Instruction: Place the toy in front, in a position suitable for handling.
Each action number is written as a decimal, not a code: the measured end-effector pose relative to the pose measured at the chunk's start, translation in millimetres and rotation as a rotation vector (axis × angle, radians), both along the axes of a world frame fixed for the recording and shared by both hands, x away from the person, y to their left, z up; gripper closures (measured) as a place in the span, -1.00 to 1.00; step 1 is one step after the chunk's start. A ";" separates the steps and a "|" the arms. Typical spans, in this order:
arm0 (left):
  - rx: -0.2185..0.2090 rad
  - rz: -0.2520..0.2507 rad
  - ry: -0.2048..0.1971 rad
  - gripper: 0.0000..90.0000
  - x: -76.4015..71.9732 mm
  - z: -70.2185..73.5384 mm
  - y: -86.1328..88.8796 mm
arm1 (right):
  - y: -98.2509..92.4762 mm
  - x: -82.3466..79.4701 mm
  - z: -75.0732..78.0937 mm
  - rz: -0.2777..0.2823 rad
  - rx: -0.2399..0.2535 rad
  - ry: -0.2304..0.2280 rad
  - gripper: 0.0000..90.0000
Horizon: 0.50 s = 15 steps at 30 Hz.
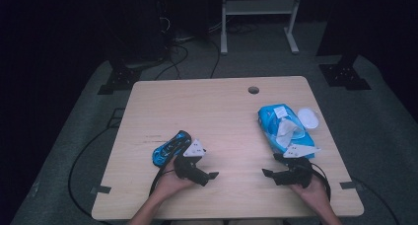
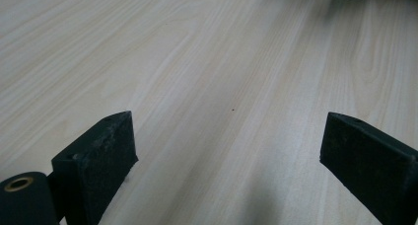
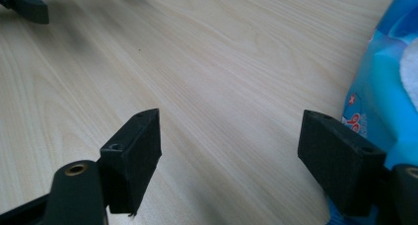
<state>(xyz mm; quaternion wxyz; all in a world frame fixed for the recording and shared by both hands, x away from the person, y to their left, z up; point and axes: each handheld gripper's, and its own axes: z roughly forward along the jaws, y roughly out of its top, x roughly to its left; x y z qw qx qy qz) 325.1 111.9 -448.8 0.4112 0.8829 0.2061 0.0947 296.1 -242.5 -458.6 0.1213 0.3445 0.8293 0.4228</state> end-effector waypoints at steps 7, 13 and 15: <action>0.008 0.022 -0.010 -0.86 7.0 5.6 6.9 | 0.8 -1.7 0.8 -0.004 0.005 -0.003 -0.49; 0.014 0.043 -0.033 -0.86 15.2 13.7 16.9 | 2.4 -0.5 0.8 -0.005 0.011 -0.002 -0.49; 0.017 0.050 -0.035 -0.86 18.4 16.4 20.9 | 3.7 -0.1 0.7 -0.003 0.010 -0.001 -0.49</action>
